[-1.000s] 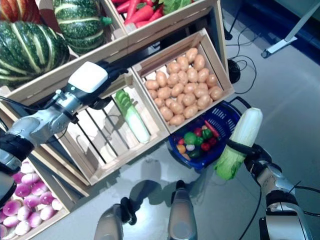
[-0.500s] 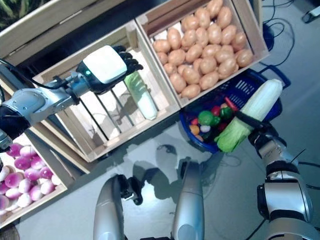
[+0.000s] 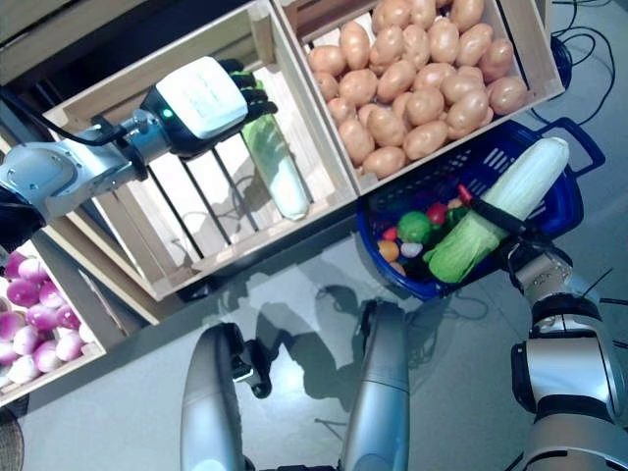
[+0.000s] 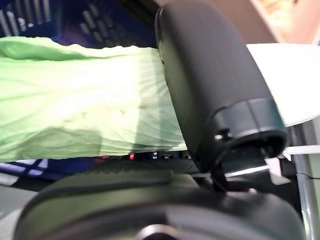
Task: Put vegetables into the basket
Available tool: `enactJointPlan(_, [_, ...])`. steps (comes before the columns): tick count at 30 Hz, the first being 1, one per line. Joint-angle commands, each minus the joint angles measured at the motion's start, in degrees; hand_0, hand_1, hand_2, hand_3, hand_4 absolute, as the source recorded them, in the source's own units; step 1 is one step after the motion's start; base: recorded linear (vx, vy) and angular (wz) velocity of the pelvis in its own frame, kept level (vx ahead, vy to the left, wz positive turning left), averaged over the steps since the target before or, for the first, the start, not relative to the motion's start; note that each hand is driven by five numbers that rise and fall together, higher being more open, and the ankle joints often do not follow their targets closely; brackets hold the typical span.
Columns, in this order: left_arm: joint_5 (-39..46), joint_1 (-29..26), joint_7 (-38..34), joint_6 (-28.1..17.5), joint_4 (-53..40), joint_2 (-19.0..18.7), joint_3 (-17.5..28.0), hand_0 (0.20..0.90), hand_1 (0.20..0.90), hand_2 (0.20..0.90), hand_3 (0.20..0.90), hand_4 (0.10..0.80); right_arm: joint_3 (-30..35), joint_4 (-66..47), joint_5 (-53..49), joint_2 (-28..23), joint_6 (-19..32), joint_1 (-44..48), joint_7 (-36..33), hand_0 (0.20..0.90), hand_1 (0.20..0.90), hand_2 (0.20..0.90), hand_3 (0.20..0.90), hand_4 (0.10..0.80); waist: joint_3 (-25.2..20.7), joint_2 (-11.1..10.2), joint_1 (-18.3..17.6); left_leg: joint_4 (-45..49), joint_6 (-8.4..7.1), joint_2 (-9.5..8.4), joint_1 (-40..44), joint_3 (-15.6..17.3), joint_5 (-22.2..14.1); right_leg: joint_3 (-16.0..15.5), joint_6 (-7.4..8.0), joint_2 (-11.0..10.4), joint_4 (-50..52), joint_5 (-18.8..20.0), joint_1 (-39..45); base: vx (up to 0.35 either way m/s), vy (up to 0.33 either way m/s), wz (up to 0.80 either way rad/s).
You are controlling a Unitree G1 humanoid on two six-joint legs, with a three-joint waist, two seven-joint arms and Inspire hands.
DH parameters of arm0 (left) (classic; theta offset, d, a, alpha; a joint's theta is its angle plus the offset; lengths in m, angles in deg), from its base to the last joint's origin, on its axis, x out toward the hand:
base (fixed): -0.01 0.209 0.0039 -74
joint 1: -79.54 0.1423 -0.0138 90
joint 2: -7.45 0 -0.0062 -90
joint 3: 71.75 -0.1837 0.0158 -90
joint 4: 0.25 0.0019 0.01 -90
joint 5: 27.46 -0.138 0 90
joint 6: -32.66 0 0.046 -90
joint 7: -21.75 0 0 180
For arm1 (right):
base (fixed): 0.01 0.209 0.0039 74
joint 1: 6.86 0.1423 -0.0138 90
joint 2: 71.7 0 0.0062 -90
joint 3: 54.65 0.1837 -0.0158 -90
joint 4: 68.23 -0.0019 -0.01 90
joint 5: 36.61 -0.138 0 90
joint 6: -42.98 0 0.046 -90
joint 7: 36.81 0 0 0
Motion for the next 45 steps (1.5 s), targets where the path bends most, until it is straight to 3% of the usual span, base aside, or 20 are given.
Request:
enactJointPlan(1, [0.1, -11.5, -7.0, 5.3, 4.1, -2.6, 0.6, 0.9, 0.9, 0.9, 0.9, 0.8, 1.6, 1.6, -2.6, -2.6, 1.6, 4.0, -2.4, 0.3, 0.3, 0.3, 0.3, 0.4, -3.1, -0.8, -0.1, 0.4, -0.65, 1.02, -3.7, 1.3, -0.6, -1.3, 1.59, -4.4, -0.8, 3.7, 1.2, 0.017, -0.069, 0.08])
enactJointPlan(7, [-0.7, -13.8, -6.4, 5.6, 6.8, -0.4, -0.9, 0.9, 0.9, 0.9, 0.9, 0.8, 0.9, 2.4, -4.3, -1.4, 0.9, 4.1, -4.5, 0.305, 0.305, 0.305, 0.305, 0.403, -3.2, -1.4, -0.2, 3.7, -0.54, 1.67, -8.0, 0.0, -1.5, -0.6, 1.55, -5.1, 2.7, 3.2, -3.3, 0.025, -0.049, 0.11])
enactJointPlan(8, [-0.6, -14.2, -5.7, 5.6, 7.1, 0.1, -1.4, 0.9, 0.9, 0.9, 0.9, 0.8, 0.7, 2.4, -5.5, -1.3, 0.2, 4.3, -4.2, 0.9, 0.9, 0.9, 0.9, 0.8, -3.2, -1.5, -0.2, 4.7, -0.41, 1.64, -9.3, -0.3, -1.7, -0.4, 1.54, -5.2, 3.8, 3.0, -4.7, 0.017, -0.06, 0.06])
enactJointPlan(21, [-1.5, -16.0, -5.2, 6.6, 9.3, 2.7, -4.6, 0.9, 0.9, 0.9, 0.9, 0.8, 1.3, 0.6, -16.6, 1.0, -2.7, 3.9, -6.4, 0.9, 0.9, 0.9, 0.9, 0.8, -4.1, -3.1, -0.6, 10.7, 0.16, 1.53, -18.4, -3.3, -2.8, 1.3, 1.69, -4.8, 9.7, 2.9, -14.0, -0.003, -0.043, 0.03])
enactJointPlan(27, [-2.7, -16.9, -10.2, 6.2, 11.1, 2.5, -5.4, 0.9, 0.9, 0.9, 0.9, 0.8, 0.9, -1.1, -12.8, -0.5, -5.9, 1.4, -0.9, 0.9, 0.9, 0.9, 0.9, 0.8, -5.5, -4.1, -1.3, 12.1, 0.32, 2.46, -20.5, -3.8, -2.8, 1.6, 1.63, -4.6, 10.9, 3.1, -16.1, 0.0, -0.012, 0.0])
enactJointPlan(32, [-4.5, -16.9, -9.8, 4.5, 11.1, 2.2, -6.0, 0.9, 0.9, 0.9, 0.9, 0.8, 2.0, -2.1, -10.3, -1.1, -5.9, -2.1, 1.4, 0.9, 0.9, 0.9, 0.9, 0.8, -6.0, -4.8, -1.6, 13.1, 0.59, 2.89, -21.4, -4.1, -3.2, 1.7, 1.75, -4.4, 11.6, 3.2, -17.1, 0.0, -0.009, -0.06])
enactJointPlan(37, [-5.2, -17.2, -10.1, 4.9, 11.1, 2.7, -6.5, 0.9, 0.9, 0.9, 0.9, 0.8, -0.3, -3.8, -0.8, -1.6, -5.9, -3.7, 5.5, 0.9, 0.9, 0.9, 0.9, 0.8, -6.1, -5.3, -2.2, 14.1, 0.83, 3.29, -22.4, -4.3, -3.5, 1.9, 1.5, -4.1, 12.2, 3.3, -18.2, -0.007, -0.008, -0.04])
enactJointPlan(42, [-6.4, -16.7, -14.4, 4.2, 12.3, 2.1, -5.5, 0.9, 0.9, 0.9, 0.9, 0.8, -0.4, -8.8, -1.2, -0.6, -4.9, -9.0, 11.8, 0.9, 0.9, 0.9, 0.9, 0.8, -6.1, -6.0, -3.3, 14.2, 0.96, 3.97, -22.7, -4.3, -3.7, 1.8, 1.5, -3.7, 11.9, 3.4, -18.5, -0.012, -0.008, -0.06])
enactJointPlan(45, [-8.1, -15.9, -11.9, 2.0, 11.3, 1.4, -4.8, 0.9, 0.9, 0.9, 0.9, 0.8, 1.2, -13.8, -2.9, 0.3, -4.8, -14.1, 13.5, 0.9, 0.9, 0.9, 0.9, 0.8, -5.8, -6.3, -4.0, 14.0, 1.14, 4.33, -22.7, -4.2, -3.9, 1.7, 1.37, -3.6, 11.6, 3.3, -18.6, -0.026, -0.007, -0.08])
